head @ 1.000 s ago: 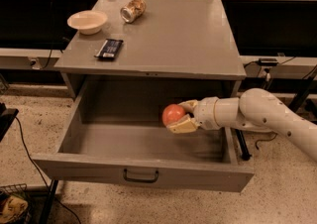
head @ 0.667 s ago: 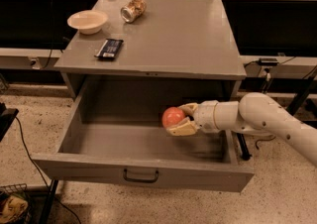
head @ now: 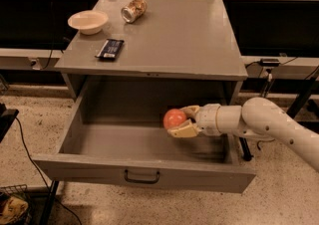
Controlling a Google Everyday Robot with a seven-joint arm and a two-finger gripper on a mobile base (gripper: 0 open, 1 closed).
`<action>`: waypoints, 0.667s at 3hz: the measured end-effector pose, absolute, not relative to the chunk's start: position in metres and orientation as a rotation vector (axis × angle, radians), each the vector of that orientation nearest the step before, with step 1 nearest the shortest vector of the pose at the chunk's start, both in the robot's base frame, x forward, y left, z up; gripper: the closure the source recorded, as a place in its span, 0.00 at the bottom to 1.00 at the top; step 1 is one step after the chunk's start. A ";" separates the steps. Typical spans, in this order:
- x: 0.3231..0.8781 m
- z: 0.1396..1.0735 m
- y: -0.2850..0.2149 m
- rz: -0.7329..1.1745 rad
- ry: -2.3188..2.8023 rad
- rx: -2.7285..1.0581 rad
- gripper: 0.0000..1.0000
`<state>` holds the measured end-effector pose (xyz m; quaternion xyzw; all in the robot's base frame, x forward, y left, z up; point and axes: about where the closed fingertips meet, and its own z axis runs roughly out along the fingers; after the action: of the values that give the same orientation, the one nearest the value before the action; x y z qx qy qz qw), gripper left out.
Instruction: Place apple into top drawer
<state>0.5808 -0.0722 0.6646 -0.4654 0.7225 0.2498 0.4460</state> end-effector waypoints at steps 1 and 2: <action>0.581 0.667 -0.071 0.640 1.770 -1.145 0.59; 0.581 0.679 -0.065 0.661 1.728 -1.167 0.36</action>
Offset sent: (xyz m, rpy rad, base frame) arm -0.0005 0.0097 0.0319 0.0616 -0.0536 0.0842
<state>0.5806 -0.0654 0.6785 -0.4740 0.7019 0.2684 0.4590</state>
